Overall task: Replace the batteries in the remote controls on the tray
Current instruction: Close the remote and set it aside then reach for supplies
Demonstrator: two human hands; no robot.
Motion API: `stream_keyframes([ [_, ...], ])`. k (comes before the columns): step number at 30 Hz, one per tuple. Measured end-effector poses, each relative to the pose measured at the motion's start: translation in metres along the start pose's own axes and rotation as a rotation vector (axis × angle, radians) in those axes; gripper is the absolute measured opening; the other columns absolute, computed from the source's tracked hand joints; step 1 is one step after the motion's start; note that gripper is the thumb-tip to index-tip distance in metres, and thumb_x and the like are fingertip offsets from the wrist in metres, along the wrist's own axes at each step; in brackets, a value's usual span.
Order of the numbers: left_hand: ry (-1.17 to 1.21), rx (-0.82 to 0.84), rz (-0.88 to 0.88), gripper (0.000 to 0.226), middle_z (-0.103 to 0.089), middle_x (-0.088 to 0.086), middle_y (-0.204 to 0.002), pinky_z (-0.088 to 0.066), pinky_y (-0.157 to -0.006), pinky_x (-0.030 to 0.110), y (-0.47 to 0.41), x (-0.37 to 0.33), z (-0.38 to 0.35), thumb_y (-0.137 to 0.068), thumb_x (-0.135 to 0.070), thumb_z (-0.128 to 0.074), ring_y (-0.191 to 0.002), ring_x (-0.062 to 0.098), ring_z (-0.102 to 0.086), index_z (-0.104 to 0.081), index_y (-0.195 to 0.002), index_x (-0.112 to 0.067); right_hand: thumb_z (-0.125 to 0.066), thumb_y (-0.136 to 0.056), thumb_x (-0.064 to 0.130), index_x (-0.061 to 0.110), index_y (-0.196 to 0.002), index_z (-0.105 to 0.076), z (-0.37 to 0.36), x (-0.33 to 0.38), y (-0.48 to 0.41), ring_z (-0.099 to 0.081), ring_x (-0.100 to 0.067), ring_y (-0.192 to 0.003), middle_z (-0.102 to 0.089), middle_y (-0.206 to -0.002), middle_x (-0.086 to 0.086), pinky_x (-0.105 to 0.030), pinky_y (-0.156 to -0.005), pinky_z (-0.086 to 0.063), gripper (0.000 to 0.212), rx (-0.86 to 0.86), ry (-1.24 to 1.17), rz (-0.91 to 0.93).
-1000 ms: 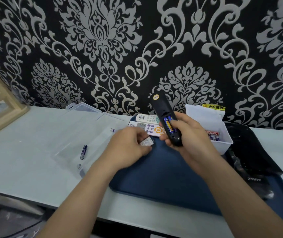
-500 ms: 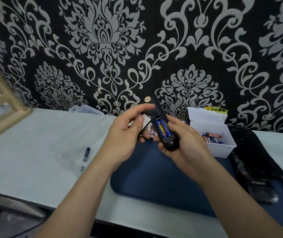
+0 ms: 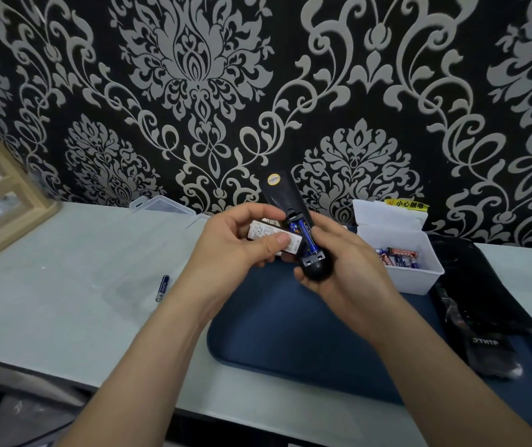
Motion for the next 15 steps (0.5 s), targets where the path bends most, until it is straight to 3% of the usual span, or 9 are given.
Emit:
stream_keyframes([
  [3, -0.036, 0.003, -0.016, 0.021, -0.068, -0.003, -0.068, -0.047, -0.056, 0.018, 0.002, -0.003, -0.005, -0.079, 0.006, -0.070, -0.057, 0.008, -0.060, -0.064, -0.094, -0.008, -0.047, -0.100, 0.013, 0.018, -0.122, -0.065, -0.001, 0.000, 0.000, -0.069, -0.016, -0.075, -0.073, -0.098, -0.004, -0.026, -0.061, -0.048, 0.030, 0.017, -0.020, -0.001],
  [7, -0.268, 0.001, -0.083, 0.019, -0.071, 0.002, -0.082, -0.054, -0.073, 0.029, 0.002, -0.004, -0.007, -0.080, -0.002, -0.074, -0.074, 0.014, -0.064, -0.070, -0.087, -0.019, -0.048, -0.099, 0.011, 0.016, -0.123, -0.065, -0.002, -0.001, -0.002, -0.063, -0.013, -0.078, -0.072, -0.102, -0.004, -0.026, -0.064, -0.051, 0.030, 0.024, -0.050, 0.007],
  [11, -0.559, -0.026, -0.161, 0.020, -0.068, -0.008, -0.074, -0.044, -0.064, 0.012, 0.005, -0.014, -0.003, -0.075, -0.016, -0.080, -0.068, 0.007, -0.060, -0.070, -0.083, -0.030, -0.046, -0.101, 0.011, 0.017, -0.125, -0.063, 0.000, 0.002, -0.003, -0.065, -0.015, -0.083, -0.073, -0.107, -0.006, -0.030, -0.073, -0.053, 0.030, 0.011, -0.044, 0.042],
  [15, -0.504, 0.072, -0.121, 0.040, -0.060, -0.011, -0.069, -0.040, -0.063, 0.013, 0.003, -0.014, -0.003, -0.090, -0.006, -0.063, -0.062, 0.003, -0.049, -0.065, -0.112, -0.040, -0.045, -0.101, 0.010, 0.019, -0.129, -0.061, 0.002, 0.002, -0.003, -0.064, -0.022, -0.097, -0.069, -0.119, -0.011, -0.033, -0.077, -0.051, 0.033, 0.006, -0.028, 0.062],
])
Point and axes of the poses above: each hand's wrist, its own y-axis away from the middle knuckle, its own z-axis out of the back of the hand, x = y × z, the point moved 9 cm from there along -y, towards the middle knuckle
